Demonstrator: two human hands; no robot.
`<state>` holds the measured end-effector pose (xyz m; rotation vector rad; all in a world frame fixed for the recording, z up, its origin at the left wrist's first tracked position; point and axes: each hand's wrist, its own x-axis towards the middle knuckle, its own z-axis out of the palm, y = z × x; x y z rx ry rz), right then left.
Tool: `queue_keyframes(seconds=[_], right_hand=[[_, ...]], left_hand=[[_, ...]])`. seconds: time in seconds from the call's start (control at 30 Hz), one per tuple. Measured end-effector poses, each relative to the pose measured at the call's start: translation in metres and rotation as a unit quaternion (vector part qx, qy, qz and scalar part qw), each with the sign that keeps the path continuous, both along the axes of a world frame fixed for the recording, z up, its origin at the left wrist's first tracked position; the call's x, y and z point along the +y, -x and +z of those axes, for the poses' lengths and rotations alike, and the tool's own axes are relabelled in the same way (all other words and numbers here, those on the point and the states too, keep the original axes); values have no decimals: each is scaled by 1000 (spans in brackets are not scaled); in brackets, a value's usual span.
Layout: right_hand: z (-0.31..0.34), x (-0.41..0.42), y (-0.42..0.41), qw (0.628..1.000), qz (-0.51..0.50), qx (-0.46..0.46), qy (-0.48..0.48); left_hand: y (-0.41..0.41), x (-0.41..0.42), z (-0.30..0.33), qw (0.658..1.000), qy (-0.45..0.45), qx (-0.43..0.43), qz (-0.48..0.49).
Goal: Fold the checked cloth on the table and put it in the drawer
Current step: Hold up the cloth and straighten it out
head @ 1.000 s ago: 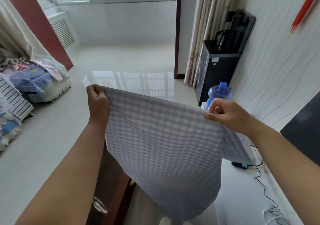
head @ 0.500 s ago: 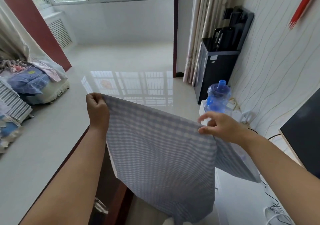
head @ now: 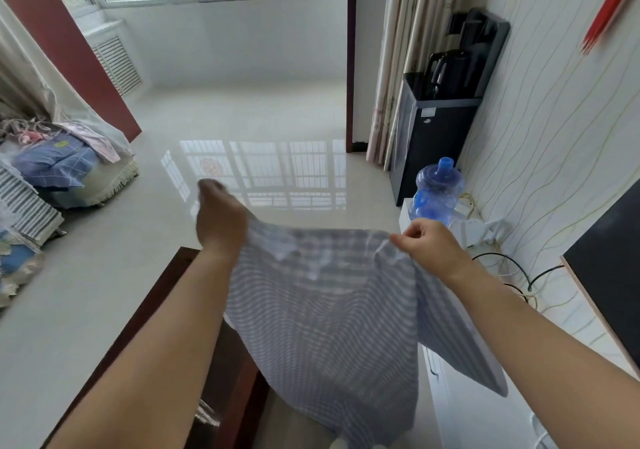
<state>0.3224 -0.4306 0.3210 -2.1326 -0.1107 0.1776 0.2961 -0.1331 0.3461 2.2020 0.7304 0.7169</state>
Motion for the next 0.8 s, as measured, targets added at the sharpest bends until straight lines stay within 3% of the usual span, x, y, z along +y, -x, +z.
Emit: queue_keyframes(seconds=[0.07,0.13,0.2,0.27,0.37,0.6,0.73,0.8], right_hand=[[6,20,-1,999,2,-36,34],[14,39,3,994,43,-76,61],[22,50,9,984,110,-112,80],[24,51,12,981,146,-120,39],[22,47,16,984,130,-102,-69],[8,22,21,982,121,-55,-132],[-27,-7,44,985,67,-143,72],[-48,-14,52,976,74,-165,121]], left_hand=[[5,-42,7,991,-89,-19,-97],[14,-81,17,960,-126,20,-250],[20,-102,27,905,-109,104,-399],[20,-104,35,852,-79,196,-479],[16,-93,38,828,-65,247,-499],[12,-91,37,823,-95,267,-492],[11,-80,43,831,-79,254,-488],[10,-76,49,830,-65,249,-495]])
